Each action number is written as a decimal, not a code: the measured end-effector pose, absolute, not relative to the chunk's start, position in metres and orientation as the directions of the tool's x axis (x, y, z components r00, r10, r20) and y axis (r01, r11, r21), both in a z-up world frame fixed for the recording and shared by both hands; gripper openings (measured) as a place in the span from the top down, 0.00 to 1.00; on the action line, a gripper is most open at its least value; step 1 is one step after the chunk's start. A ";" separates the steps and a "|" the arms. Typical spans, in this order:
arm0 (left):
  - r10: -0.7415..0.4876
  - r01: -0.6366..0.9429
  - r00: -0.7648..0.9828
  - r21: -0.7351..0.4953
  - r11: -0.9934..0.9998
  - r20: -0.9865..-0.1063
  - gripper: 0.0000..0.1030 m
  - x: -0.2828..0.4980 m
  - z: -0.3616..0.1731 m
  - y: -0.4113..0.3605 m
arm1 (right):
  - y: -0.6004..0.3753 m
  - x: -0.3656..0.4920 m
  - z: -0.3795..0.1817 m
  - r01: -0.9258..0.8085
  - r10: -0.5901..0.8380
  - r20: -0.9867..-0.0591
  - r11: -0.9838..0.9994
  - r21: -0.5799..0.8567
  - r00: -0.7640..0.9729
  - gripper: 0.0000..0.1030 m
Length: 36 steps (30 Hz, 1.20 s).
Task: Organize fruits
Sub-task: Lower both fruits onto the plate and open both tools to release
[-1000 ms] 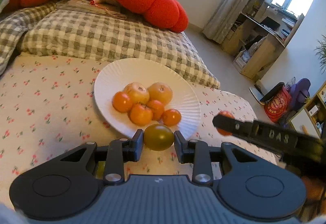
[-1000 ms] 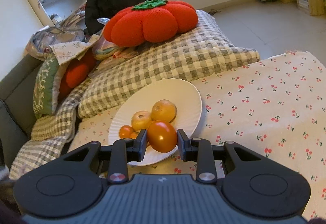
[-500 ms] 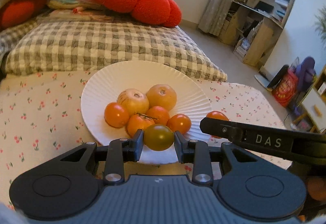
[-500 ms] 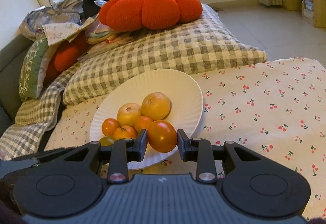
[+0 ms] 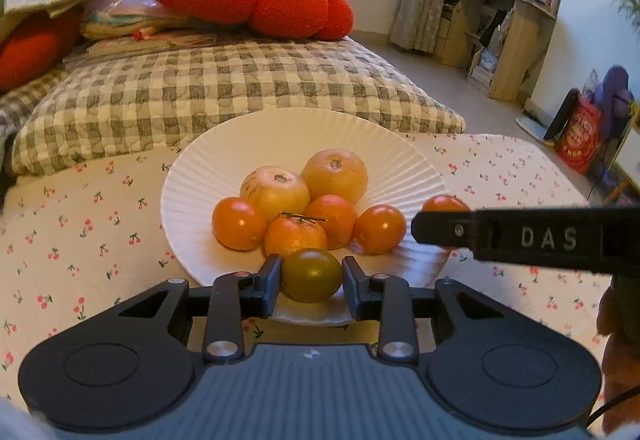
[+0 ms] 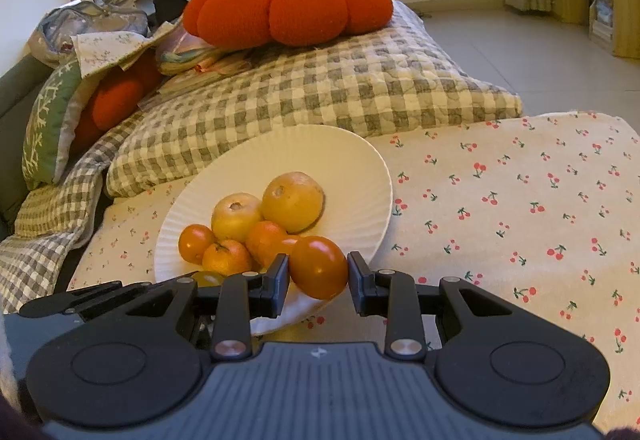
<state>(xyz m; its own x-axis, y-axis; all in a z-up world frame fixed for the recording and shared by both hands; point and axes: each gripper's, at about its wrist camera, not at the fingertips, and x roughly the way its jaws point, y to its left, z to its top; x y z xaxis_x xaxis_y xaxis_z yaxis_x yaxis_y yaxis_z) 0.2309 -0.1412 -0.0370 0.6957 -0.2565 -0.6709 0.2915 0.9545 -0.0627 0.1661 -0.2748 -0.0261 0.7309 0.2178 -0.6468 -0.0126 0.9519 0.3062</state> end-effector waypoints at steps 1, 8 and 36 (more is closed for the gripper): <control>-0.252 0.293 0.699 -0.054 0.955 -0.669 0.78 0.230 -0.037 -0.142 | -0.274 0.166 -0.026 -0.013 0.217 -0.645 0.952 0.306 0.732 0.72; -0.254 0.284 0.705 -0.064 0.957 -0.662 0.76 0.229 -0.038 -0.140 | -0.275 0.164 -0.025 -0.009 0.216 -0.637 0.950 0.313 0.740 0.71; -0.295 0.088 0.719 -0.339 0.937 -0.629 0.60 0.223 -0.005 -0.078 | -0.281 0.162 -0.023 -0.031 0.322 -0.609 0.898 0.438 0.725 0.70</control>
